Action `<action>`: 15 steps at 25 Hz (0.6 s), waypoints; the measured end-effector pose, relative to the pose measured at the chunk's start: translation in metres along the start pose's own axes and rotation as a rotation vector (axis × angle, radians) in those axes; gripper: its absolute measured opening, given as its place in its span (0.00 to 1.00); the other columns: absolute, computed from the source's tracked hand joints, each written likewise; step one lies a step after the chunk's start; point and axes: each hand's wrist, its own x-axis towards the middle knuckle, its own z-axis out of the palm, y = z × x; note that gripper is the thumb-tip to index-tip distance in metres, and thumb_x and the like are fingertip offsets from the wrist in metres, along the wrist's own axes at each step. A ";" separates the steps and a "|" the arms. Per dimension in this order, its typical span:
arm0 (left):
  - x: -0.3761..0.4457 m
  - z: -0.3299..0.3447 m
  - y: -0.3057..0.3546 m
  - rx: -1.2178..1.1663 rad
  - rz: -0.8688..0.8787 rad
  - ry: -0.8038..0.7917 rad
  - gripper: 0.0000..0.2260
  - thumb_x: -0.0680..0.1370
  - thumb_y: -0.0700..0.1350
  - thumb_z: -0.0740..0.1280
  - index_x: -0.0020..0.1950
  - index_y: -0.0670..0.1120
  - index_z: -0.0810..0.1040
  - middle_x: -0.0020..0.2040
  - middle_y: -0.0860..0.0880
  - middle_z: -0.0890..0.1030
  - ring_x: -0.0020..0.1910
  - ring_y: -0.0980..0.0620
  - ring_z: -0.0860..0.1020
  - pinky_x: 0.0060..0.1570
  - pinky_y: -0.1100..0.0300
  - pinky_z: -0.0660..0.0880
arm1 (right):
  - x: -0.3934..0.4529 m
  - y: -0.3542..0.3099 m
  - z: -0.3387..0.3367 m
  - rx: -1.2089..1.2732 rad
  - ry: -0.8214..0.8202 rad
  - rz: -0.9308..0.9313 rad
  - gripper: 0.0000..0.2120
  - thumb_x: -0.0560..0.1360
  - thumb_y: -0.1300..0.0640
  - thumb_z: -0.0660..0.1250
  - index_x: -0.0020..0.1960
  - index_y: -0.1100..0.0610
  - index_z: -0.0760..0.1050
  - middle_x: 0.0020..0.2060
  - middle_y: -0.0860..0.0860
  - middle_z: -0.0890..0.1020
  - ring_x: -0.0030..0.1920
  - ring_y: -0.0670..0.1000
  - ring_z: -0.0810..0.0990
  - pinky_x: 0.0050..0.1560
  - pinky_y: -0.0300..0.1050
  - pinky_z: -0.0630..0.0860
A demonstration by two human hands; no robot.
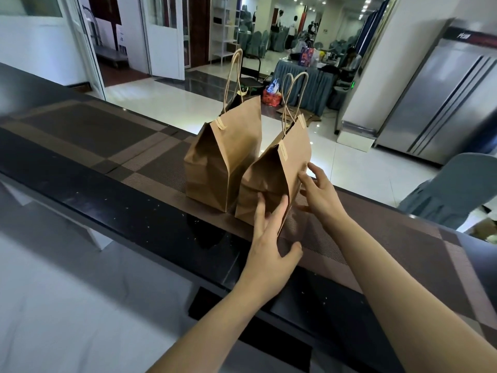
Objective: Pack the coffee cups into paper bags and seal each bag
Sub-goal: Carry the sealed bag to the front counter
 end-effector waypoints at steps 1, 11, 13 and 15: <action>-0.002 0.000 0.001 0.004 0.011 0.013 0.39 0.78 0.41 0.70 0.80 0.68 0.54 0.82 0.63 0.40 0.71 0.80 0.48 0.65 0.81 0.57 | -0.003 0.001 -0.003 -0.003 0.005 -0.002 0.26 0.84 0.44 0.62 0.80 0.47 0.62 0.69 0.53 0.75 0.66 0.55 0.76 0.58 0.60 0.82; -0.036 0.033 0.043 0.004 0.053 -0.070 0.34 0.80 0.43 0.69 0.79 0.65 0.60 0.82 0.62 0.52 0.80 0.63 0.52 0.78 0.55 0.60 | -0.055 -0.003 -0.081 -0.007 0.091 -0.010 0.26 0.83 0.44 0.61 0.80 0.44 0.61 0.66 0.51 0.73 0.64 0.54 0.76 0.57 0.56 0.82; -0.045 0.043 0.055 0.010 0.037 -0.111 0.32 0.80 0.44 0.69 0.78 0.67 0.60 0.81 0.63 0.53 0.79 0.63 0.53 0.78 0.51 0.60 | -0.070 -0.003 -0.102 -0.008 0.110 -0.014 0.26 0.84 0.44 0.61 0.80 0.45 0.61 0.65 0.50 0.73 0.65 0.55 0.75 0.58 0.56 0.82; -0.056 0.054 0.065 0.010 0.049 -0.160 0.31 0.80 0.45 0.68 0.77 0.67 0.61 0.80 0.64 0.54 0.79 0.63 0.55 0.78 0.48 0.60 | -0.087 -0.003 -0.123 -0.012 0.132 -0.019 0.25 0.84 0.44 0.61 0.80 0.44 0.61 0.63 0.49 0.73 0.66 0.55 0.75 0.57 0.55 0.82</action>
